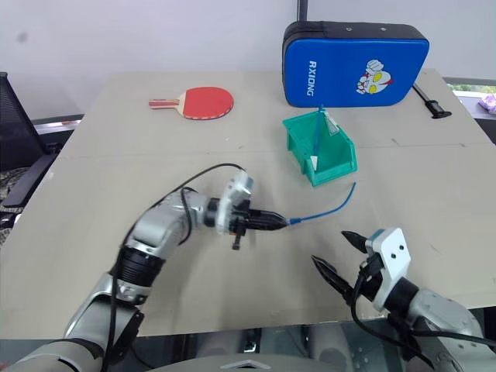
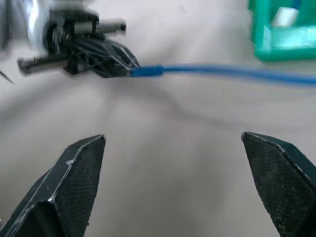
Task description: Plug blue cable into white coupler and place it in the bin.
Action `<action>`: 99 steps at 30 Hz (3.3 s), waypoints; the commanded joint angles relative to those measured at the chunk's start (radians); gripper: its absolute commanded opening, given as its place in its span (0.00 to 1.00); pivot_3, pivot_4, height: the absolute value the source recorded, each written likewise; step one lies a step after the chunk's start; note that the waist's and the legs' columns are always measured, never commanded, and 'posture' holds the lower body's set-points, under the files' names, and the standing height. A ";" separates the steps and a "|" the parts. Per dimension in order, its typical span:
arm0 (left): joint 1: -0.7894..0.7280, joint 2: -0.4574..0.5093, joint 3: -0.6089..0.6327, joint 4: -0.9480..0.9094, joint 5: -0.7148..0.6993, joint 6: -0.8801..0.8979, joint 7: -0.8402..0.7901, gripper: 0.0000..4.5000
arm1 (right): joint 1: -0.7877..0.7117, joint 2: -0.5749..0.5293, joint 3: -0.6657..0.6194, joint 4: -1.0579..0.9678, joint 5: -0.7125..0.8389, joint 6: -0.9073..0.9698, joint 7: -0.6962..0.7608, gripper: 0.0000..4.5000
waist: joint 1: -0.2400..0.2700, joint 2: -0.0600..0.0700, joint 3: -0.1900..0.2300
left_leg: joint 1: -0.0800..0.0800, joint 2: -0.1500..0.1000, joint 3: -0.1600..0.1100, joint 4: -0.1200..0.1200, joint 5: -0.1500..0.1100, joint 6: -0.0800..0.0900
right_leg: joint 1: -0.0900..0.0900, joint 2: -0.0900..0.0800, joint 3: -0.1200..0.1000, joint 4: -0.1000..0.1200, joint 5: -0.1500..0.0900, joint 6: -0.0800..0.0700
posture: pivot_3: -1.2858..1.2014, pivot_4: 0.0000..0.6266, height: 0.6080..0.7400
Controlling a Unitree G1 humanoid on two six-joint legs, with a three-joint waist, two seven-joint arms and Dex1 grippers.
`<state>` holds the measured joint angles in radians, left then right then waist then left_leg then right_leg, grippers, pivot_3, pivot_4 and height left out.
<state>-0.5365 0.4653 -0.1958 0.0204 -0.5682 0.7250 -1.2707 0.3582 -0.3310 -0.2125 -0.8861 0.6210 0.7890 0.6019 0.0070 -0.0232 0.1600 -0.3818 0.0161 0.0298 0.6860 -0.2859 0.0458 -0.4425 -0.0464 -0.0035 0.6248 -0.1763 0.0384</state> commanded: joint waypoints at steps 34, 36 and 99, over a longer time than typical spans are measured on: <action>0.016 -0.015 0.166 -0.227 -0.389 0.344 0.215 0.00 | -0.353 0.016 0.123 0.167 0.675 -0.008 -0.377 0.02 | -0.017 0.000 0.000 | -0.001 -0.005 -0.003 0.000 0.000 0.000 | 0.001 0.000 0.000 0.000 0.000 0.000 | 0.52 0.24 1.00; 0.028 -0.008 0.162 -0.234 -0.380 0.330 0.209 0.00 | -0.353 0.005 0.125 0.171 0.686 -0.014 -0.375 0.02 | -0.018 0.000 0.000 | -0.001 -0.005 -0.003 -0.001 0.000 0.000 | 0.000 0.000 0.000 0.000 0.000 0.000 | 0.52 0.24 1.00; -0.039 0.062 -0.115 0.098 0.389 -0.427 0.036 0.15 | -0.708 -0.291 0.389 0.377 0.015 -0.191 0.095 0.00 | -0.014 -0.001 0.001 | -0.005 -0.006 0.002 0.000 0.000 0.001 | -0.004 0.000 0.001 -0.001 0.004 0.002 | 0.52 0.24 1.00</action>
<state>-0.5470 0.5414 -0.2766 0.1038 -0.2145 0.3096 -1.2454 -0.3263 -0.6108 0.1506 -0.5263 0.6799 0.6230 0.6468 -0.0065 -0.0241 0.1612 -0.3865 0.0101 0.0315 0.6857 -0.2862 0.0464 -0.4461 -0.0462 -0.0027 0.6239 -0.1722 0.0397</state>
